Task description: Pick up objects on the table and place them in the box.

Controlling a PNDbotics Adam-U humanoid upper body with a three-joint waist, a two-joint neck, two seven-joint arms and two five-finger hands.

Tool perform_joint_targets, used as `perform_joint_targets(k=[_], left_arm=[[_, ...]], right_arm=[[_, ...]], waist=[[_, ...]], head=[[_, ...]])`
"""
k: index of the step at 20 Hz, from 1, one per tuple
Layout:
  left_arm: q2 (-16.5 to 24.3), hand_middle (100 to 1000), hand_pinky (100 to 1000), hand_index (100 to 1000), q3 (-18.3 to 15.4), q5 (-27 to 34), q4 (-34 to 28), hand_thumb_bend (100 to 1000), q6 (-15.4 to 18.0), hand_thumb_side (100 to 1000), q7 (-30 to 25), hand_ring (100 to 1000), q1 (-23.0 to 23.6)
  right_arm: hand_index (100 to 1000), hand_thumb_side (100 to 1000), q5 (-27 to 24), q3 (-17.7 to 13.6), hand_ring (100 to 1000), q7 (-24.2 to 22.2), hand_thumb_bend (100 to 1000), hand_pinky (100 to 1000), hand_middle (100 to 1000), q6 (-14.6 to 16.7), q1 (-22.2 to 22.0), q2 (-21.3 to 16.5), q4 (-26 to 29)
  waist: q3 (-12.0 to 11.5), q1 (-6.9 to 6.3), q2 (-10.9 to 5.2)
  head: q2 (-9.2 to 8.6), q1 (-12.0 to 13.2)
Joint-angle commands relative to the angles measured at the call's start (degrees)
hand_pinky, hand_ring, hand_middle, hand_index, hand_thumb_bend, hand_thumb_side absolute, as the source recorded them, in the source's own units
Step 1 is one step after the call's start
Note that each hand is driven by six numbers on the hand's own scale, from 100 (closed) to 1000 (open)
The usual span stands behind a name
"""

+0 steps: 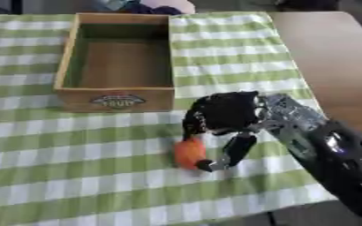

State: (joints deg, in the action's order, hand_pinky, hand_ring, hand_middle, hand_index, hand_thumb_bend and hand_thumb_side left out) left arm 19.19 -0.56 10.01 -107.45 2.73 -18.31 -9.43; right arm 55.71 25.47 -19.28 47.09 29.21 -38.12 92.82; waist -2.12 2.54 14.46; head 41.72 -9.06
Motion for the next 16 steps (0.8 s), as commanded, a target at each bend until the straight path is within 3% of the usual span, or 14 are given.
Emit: perform_joint_targets(k=[1, 5, 8, 11, 16], left_arm=[[0.47, 584, 656, 878, -0.16, -0.12, -0.97, 132, -0.07, 958, -0.1, 566, -0.6], [0.47, 584, 656, 877, -0.27, -0.14, -0.91, 133, -0.16, 959, -0.02, 565, -0.57], [0.52, 584, 656, 877, -0.28, -0.09, -0.89, 134, -0.23, 960, -0.01, 566, -0.56], [0.64, 584, 655, 877, -0.29, -0.16, -0.89, 134, -0.27, 959, -0.12, 566, -0.48], [0.79, 584, 655, 877, -0.18, -0.23, -0.89, 134, -0.31, 963, -0.29, 566, -0.5]], right_arm=[[434, 639, 2.34, -0.88, 727, 3.17, 284, 741, 606, 1.65, 0.38, -0.87, -0.13], [366, 463, 2.53, -2.09, 699, 10.17, 230, 734, 580, -0.33, 0.15, -1.28, -0.29], [360, 345, -0.73, -3.32, 679, 13.5, 210, 730, 560, -2.11, 0.92, -2.6, 0.27], [364, 295, -5.67, -4.28, 679, 14.42, 229, 731, 561, -3.58, 3.13, -5.27, 1.39], [393, 240, -12.86, -6.2, 697, 12.11, 356, 736, 587, -5.94, 9.18, -9.57, 2.74]], waist=[[0.06, -0.21, -0.84], [0.21, -0.15, -0.89], [0.36, -0.05, -1.01], [0.39, 0.05, -1.13], [0.29, 0.23, -1.17]], head=[[-0.74, -0.26], [-0.89, -0.1], [-0.86, 0.11], [-0.99, 0.23], [-1.22, 0.31]])
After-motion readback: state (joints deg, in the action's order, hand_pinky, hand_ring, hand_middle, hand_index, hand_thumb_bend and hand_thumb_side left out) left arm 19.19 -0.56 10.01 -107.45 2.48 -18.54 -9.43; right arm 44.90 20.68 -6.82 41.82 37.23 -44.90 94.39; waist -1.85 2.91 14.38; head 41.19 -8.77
